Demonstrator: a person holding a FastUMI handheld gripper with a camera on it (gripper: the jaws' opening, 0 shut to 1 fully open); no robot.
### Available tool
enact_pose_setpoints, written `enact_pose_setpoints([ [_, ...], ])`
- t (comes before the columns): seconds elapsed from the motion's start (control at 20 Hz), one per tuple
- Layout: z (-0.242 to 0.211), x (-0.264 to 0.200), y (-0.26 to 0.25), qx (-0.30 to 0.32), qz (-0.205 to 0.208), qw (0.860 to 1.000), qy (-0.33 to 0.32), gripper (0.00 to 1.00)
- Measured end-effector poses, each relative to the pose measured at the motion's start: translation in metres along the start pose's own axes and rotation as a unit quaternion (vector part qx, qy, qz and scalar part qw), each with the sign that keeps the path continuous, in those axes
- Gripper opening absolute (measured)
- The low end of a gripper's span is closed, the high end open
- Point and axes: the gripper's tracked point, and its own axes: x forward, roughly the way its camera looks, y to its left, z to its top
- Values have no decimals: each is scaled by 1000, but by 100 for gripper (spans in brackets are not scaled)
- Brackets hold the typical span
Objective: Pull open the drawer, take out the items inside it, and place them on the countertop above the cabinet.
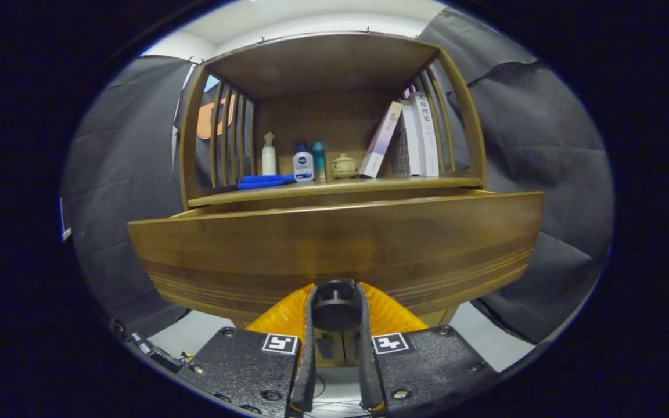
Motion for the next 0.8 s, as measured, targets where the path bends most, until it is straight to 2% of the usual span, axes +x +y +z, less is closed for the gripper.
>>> enact_pose_setpoints([
  [0.2,-11,-30,4,-18,10,1000,-7,33],
  [0.8,-45,-84,9,4,33,999,12,33],
])
